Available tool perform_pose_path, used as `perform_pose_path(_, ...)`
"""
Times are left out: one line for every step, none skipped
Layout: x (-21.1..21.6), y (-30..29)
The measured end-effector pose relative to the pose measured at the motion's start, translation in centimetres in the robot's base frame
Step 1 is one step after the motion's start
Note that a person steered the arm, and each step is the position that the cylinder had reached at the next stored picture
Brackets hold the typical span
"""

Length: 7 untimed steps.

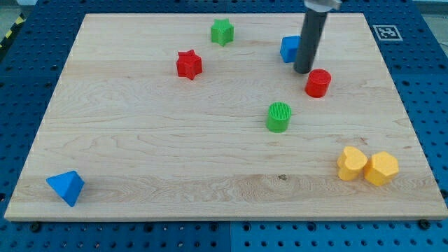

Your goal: Drag the blue cube into the blue triangle

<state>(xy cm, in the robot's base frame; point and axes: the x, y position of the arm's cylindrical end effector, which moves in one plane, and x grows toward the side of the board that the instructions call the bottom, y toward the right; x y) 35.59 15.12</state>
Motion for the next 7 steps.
perform_pose_path(-0.7,4.2)
perform_pose_path(-4.0,5.5)
perform_pose_path(-5.1,5.4)
perform_pose_path(-5.4,4.0)
perform_pose_path(-6.1,0.7)
perform_pose_path(-6.7,-1.4)
perform_pose_path(-6.7,-1.4)
